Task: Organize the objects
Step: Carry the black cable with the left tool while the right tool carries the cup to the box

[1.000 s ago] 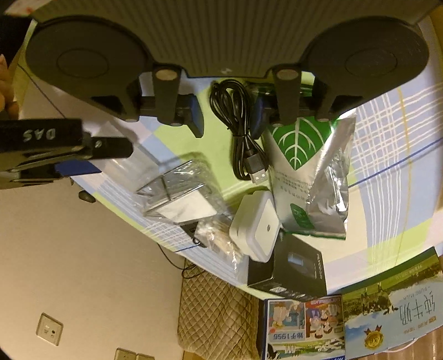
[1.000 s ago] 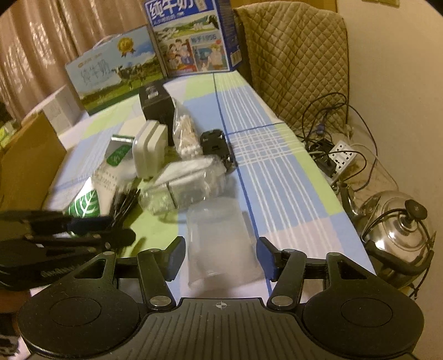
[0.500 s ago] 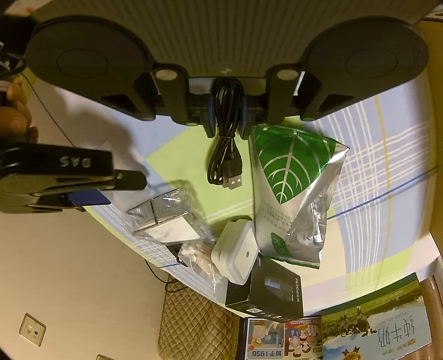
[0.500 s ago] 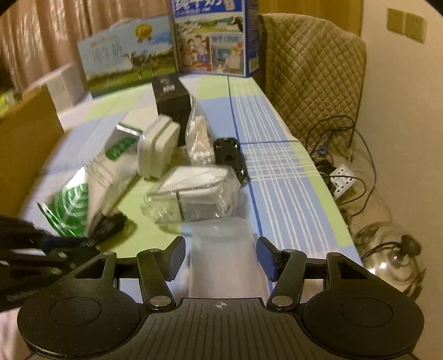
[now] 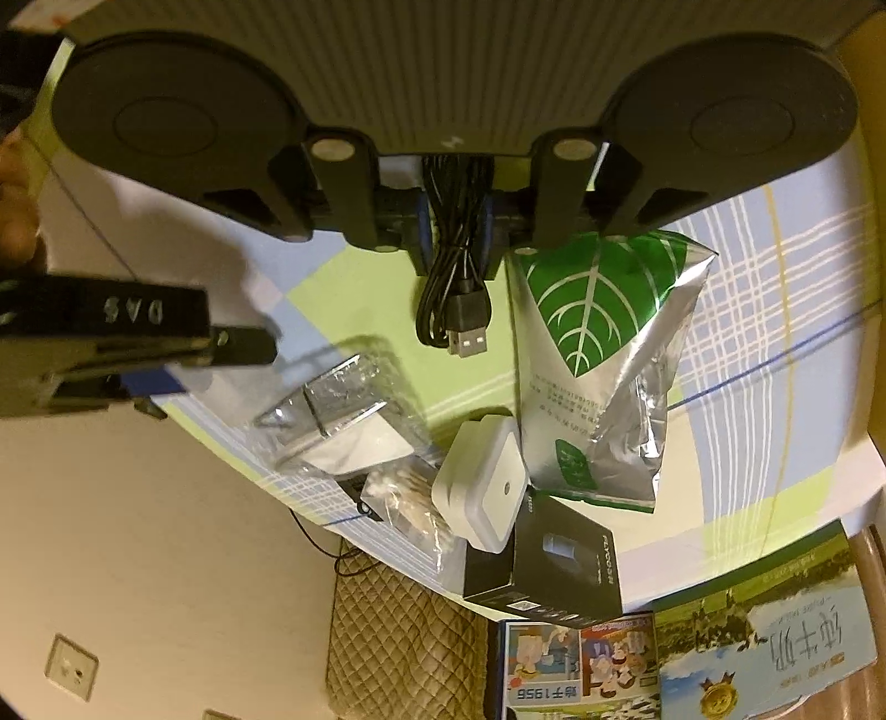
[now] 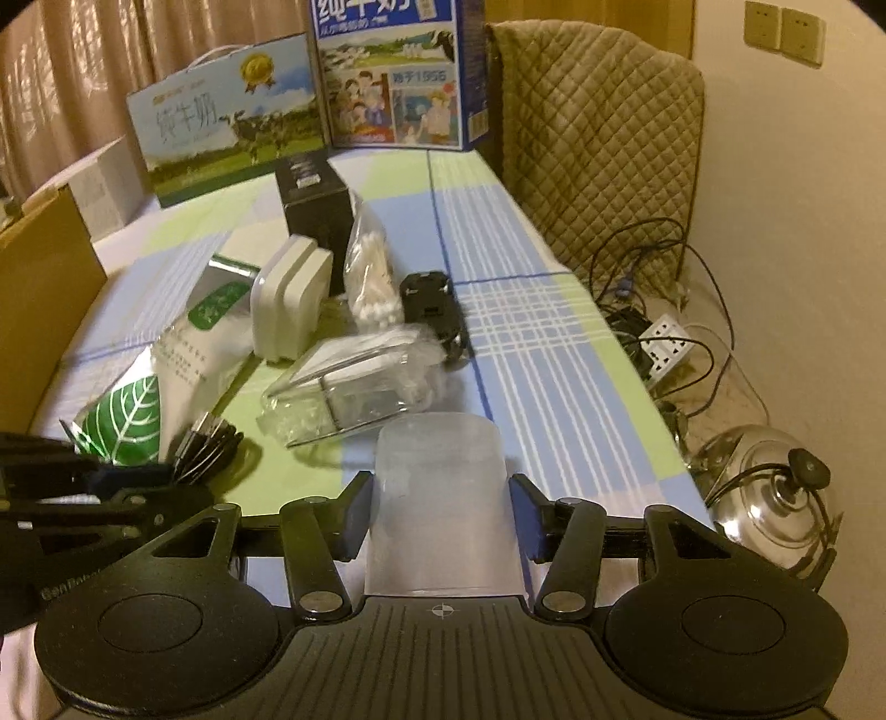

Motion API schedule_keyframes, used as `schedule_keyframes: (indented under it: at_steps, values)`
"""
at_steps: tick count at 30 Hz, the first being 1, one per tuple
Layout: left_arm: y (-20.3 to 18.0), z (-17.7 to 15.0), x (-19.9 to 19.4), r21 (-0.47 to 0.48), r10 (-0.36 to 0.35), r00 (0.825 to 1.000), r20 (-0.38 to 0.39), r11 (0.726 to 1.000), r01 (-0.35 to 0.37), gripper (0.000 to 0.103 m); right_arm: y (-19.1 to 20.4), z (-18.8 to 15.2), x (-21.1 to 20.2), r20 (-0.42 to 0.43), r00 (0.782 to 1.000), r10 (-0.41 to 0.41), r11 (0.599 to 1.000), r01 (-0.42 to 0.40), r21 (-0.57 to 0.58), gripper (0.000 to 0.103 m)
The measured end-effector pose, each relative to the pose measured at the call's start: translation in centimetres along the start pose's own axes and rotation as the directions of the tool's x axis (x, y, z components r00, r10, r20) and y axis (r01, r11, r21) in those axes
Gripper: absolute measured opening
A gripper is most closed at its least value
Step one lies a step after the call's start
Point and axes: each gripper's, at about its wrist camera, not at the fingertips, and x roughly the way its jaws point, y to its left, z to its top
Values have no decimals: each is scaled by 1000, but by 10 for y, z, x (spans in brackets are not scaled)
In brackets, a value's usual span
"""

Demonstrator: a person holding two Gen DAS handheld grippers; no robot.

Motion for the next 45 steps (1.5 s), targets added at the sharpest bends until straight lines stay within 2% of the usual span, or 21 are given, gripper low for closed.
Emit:
schedule_keyframes:
  at_steps: [9, 15, 18, 34, 45]
  values:
    - [3, -6, -17, -21, 1, 1000, 26, 1000, -1, 11, 0, 2, -23, 41, 999, 26, 998, -29, 55, 49]
    - [5, -4, -49, -49, 2, 997, 78, 999, 1, 11, 2, 1, -45, 83, 994, 67, 994, -73, 77, 49]
    - [8, -4, -70, -93, 7, 994, 105, 996, 3, 11, 6, 1, -61, 116, 991, 74, 994, -83, 77, 49]
    - [19, -47, -175, -240, 87, 982, 169, 970, -44, 11, 61, -21, -141, 171, 972, 162, 985, -171, 38, 49]
    - [30, -72, -221, -292, 154, 968, 201, 952, -91, 11, 95, -23, -161, 183, 961, 207, 978, -208, -17, 49]
